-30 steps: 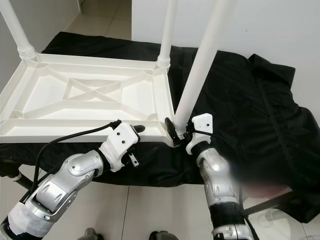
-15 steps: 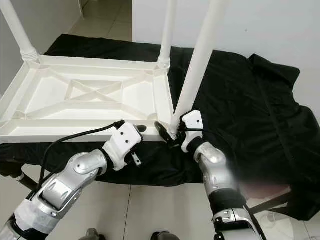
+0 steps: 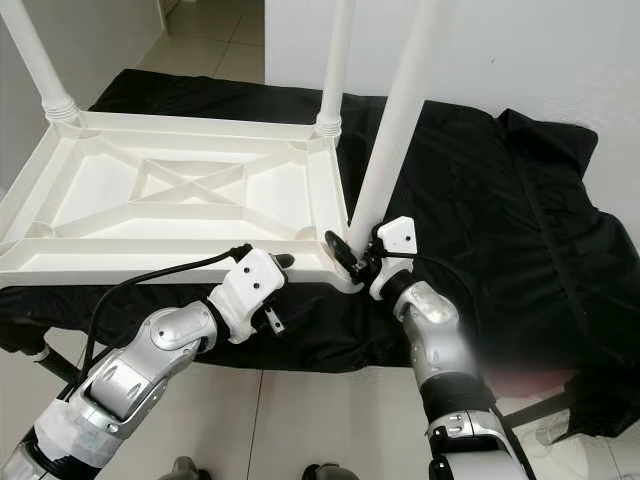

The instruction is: Building children table

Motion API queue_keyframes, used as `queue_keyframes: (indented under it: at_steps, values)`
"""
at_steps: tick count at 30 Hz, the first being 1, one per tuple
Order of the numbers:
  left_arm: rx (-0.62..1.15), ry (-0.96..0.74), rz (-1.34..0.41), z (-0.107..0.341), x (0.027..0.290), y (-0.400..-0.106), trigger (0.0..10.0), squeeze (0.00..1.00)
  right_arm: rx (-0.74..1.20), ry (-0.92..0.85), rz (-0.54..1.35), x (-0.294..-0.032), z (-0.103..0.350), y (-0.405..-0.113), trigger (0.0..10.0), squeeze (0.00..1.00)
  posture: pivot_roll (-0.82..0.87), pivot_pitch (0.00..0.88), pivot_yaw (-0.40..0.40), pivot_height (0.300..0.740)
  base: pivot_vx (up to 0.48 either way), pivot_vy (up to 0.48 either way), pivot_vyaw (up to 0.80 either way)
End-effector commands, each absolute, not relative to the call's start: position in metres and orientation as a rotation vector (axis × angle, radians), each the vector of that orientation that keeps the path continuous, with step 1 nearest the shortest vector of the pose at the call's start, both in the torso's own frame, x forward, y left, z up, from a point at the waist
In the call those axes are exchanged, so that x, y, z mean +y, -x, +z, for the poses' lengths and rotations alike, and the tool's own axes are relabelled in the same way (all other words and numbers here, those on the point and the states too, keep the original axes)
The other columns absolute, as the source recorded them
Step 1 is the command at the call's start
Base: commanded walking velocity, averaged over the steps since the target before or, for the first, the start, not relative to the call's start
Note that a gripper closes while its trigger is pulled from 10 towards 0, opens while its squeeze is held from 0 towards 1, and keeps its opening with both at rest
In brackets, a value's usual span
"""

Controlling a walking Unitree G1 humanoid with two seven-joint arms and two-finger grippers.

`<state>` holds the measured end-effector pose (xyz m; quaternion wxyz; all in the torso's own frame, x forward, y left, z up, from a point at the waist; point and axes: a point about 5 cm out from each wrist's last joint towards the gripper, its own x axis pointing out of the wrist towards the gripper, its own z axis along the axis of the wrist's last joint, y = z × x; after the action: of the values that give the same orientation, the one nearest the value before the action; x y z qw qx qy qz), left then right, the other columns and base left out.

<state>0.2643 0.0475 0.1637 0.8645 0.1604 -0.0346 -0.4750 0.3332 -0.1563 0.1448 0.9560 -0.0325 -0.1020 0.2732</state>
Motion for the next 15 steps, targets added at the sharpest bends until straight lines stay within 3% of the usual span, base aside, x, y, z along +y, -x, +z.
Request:
queue_keyframes:
  at_steps: [1, 11, 15]
  values:
    - [-0.052, -0.349, -1.054, 0.1581, 0.0447, -0.2612, 10.0, 0.00, -0.141, 0.056, 0.529, -0.1608, 0.1296, -0.3286, 10.0, 0.00, 0.00, 0.091, -0.061, 0.740, 0.000, 0.000, 0.00]
    - [-0.054, -0.345, -1.060, 0.1573, 0.0437, -0.2600, 10.0, 0.00, -0.117, 0.000, 0.406, -0.1560, 0.1282, -0.3240, 10.0, 0.00, 0.00, 0.091, -0.068, 0.740, 0.000, 0.000, 0.00]
    - [-0.053, -0.344, -1.060, 0.1566, 0.0440, -0.2589, 10.0, 0.00, -0.103, 0.012, 0.247, -0.1530, 0.1281, -0.3226, 10.0, 0.00, 0.01, 0.089, -0.074, 0.740, 0.000, 0.000, 0.00]
